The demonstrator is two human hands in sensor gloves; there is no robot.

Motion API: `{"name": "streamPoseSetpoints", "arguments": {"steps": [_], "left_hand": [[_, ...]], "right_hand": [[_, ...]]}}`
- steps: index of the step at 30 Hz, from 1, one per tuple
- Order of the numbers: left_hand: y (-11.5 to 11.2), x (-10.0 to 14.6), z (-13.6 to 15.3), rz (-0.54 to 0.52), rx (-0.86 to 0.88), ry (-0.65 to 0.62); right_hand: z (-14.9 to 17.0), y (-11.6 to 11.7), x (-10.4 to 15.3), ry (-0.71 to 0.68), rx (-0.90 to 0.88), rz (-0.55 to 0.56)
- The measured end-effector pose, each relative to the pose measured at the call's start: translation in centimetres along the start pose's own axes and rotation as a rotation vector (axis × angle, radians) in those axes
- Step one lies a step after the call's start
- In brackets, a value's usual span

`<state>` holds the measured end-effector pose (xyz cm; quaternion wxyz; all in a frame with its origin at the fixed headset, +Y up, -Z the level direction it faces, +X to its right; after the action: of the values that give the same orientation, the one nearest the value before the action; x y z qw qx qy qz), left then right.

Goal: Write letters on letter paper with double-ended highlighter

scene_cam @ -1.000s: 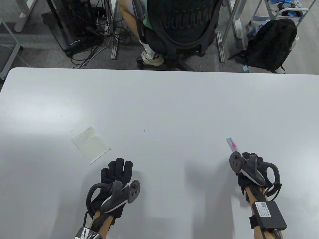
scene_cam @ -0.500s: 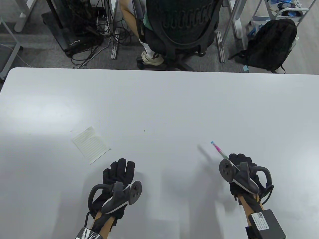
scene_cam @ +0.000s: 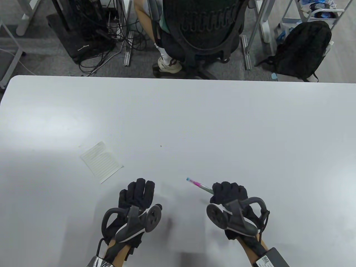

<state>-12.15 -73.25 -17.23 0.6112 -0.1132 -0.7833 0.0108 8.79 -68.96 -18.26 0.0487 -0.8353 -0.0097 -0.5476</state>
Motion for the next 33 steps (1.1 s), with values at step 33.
{"name": "streamPoseSetpoints", "arguments": {"steps": [33], "left_hand": [[0.7,0.5,-2.9,-0.067,-0.077,-0.100]], "right_hand": [[-6.1,-0.3,0.6,-0.206,-0.019,0.028]]}}
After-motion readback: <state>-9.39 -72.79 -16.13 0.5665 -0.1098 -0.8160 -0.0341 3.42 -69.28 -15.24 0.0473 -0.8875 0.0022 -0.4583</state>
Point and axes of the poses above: the tracker on the back of each hand, its own z axis roughly to the little-finger side, its own x axis roughly from the fingertips to the wrist, y = z × x, the point moved 5 cm from there along -x, roughly from the wrist to the fingertips, and after that the axes turned 3 degrees about -x, right-handed, at the moved point
